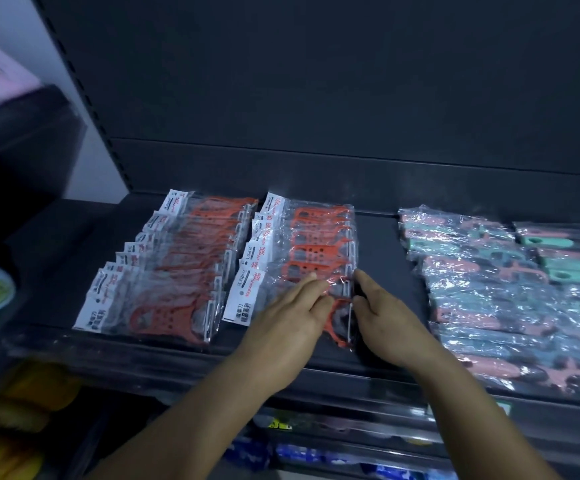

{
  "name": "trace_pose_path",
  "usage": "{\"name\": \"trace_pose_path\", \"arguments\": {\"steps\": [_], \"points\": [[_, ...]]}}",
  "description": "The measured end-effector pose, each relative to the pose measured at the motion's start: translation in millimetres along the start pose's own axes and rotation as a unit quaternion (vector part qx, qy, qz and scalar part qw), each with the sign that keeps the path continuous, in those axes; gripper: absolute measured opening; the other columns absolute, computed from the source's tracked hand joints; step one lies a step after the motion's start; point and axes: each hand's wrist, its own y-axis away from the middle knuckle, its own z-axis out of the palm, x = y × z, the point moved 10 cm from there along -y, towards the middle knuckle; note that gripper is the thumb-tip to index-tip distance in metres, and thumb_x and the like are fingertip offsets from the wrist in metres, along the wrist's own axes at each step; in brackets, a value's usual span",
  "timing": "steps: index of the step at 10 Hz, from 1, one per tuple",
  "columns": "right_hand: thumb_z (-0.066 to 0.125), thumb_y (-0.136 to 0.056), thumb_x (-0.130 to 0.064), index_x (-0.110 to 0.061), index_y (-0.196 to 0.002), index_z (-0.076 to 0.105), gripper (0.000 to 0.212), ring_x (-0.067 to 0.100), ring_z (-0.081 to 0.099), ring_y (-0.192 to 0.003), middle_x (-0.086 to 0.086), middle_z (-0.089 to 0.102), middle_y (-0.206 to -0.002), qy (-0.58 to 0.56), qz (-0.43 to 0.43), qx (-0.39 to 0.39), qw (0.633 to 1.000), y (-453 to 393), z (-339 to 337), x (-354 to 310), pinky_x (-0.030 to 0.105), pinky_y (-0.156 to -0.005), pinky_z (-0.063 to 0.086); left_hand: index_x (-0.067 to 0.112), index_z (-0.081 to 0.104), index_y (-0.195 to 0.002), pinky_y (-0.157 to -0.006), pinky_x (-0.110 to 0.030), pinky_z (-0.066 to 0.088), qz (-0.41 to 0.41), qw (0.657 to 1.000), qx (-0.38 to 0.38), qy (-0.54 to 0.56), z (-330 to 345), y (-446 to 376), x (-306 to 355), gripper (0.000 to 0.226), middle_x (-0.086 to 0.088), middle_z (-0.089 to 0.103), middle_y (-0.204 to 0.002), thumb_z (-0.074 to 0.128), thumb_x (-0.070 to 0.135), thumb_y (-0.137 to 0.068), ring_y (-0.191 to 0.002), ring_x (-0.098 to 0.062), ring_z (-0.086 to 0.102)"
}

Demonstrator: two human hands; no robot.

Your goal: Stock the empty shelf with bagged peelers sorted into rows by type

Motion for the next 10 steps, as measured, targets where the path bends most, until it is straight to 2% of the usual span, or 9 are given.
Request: {"name": "trace_pose_path", "arguments": {"steps": [1,2,3,4,5,6,7,9,10], "points": [[0.032,-0.102,-0.016,-0.018,-0.144,0.031,0.042,0.017,0.045,-0.126,0.003,0.047,-0.143,-0.001,-0.005,-0.002,1.000,1.3,1.1,-1.3,0.009,-0.074,0.026,0.009,0.036,-0.143,-0.117,-0.044,0.025,-0.009,0.999,0.027,0.015,-5.6,-1.0,2.1,0.049,-0.007,0.022,-0.156,0.049,0.010,-0.096,-0.147,-0.024,0.014],[0.037,-0.101,-0.022,-0.018,-0.147,0.026,0.048,0.013,0.040,-0.132,-0.001,0.040,-0.148,0.010,-0.017,0.009,1.000,3.4,3.4,-1.9,0.009,-0.085,0.026,0.015,0.019,-0.150,-0.119,-0.035,0.007,-0.024,1.000,0.006,-0.002,-0.7,-0.4,-3.1,0.058,-0.004,0.007,-0.160,0.045,0.024,-0.099,-0.148,-0.020,0.003],[0.044,-0.098,-0.031,-0.019,-0.152,0.015,0.062,0.012,0.026,-0.142,-0.003,0.026,-0.156,0.039,-0.028,0.008,0.999,8.6,10.9,0.0,0.018,-0.109,0.021,0.020,0.008,-0.152,-0.118,-0.031,0.000,-0.033,0.999,-0.005,-0.007,1.2,2.1,-10.3,0.064,0.000,-0.002,-0.161,0.043,0.032,-0.100,-0.148,-0.017,-0.004],[0.046,-0.096,-0.033,-0.022,-0.148,0.022,0.058,0.012,0.031,-0.139,-0.004,0.033,-0.152,0.053,-0.051,0.012,0.997,10.4,18.2,-1.0,0.022,-0.112,0.026,0.019,0.008,-0.152,-0.120,-0.033,0.002,-0.037,0.999,-0.009,-0.003,2.5,4.5,-15.1,0.062,0.000,-0.001,-0.161,0.041,0.031,-0.100,-0.148,-0.017,-0.004],[0.043,-0.097,-0.037,-0.020,-0.149,0.021,0.059,0.013,0.027,-0.142,-0.001,0.030,-0.154,0.086,-0.060,0.031,0.994,6.4,23.9,0.9,0.030,-0.117,0.024,0.019,0.010,-0.152,-0.119,-0.032,0.003,-0.038,0.999,-0.010,0.005,3.7,5.0,-16.6,0.060,-0.001,0.002,-0.161,0.039,0.029,-0.101,-0.148,-0.018,-0.001],[0.040,-0.098,-0.037,-0.017,-0.151,0.015,0.062,0.015,0.020,-0.146,0.002,0.022,-0.158,0.106,-0.039,0.034,0.993,2.7,28.3,6.2,0.033,-0.119,0.021,0.018,0.009,-0.152,-0.118,-0.031,0.003,-0.035,0.999,-0.012,0.017,3.8,5.1,-17.7,0.062,-0.001,0.003,-0.161,0.041,0.029,-0.101,-0.148,-0.017,-0.001],[0.041,-0.096,-0.040,-0.017,-0.151,0.014,0.065,0.016,0.020,-0.146,0.002,0.020,-0.159,0.111,-0.029,0.037,0.993,0.9,30.9,10.9,0.037,-0.118,0.023,0.017,0.004,-0.152,-0.118,-0.028,0.001,-0.033,0.999,-0.012,0.025,0.4,5.7,-18.8,0.068,-0.001,0.001,-0.161,0.043,0.036,-0.099,-0.148,-0.016,-0.002],[0.044,-0.095,-0.038,-0.017,-0.148,0.024,0.061,0.016,0.028,-0.142,0.001,0.032,-0.153,0.118,-0.039,0.077,0.989,10.4,21.7,1.0,0.036,-0.115,0.028,0.016,0.009,-0.152,-0.118,-0.028,0.005,-0.051,0.997,0.022,0.049,-17.5,17.2,-31.1,0.065,-0.001,0.006,-0.160,0.042,0.036,-0.099,-0.147,-0.016,0.005],[0.046,-0.094,-0.034,-0.015,-0.146,0.028,0.058,0.017,0.032,-0.139,0.003,0.035,-0.151,0.132,-0.056,0.095,0.985,19.2,16.5,-12.5,0.033,-0.115,0.028,0.018,0.016,-0.151,-0.120,-0.031,0.014,-0.062,0.995,0.047,0.065,-25.5,28.6,-40.4,0.063,0.000,0.017,-0.158,0.044,0.037,-0.098,-0.145,-0.016,0.015]]}}
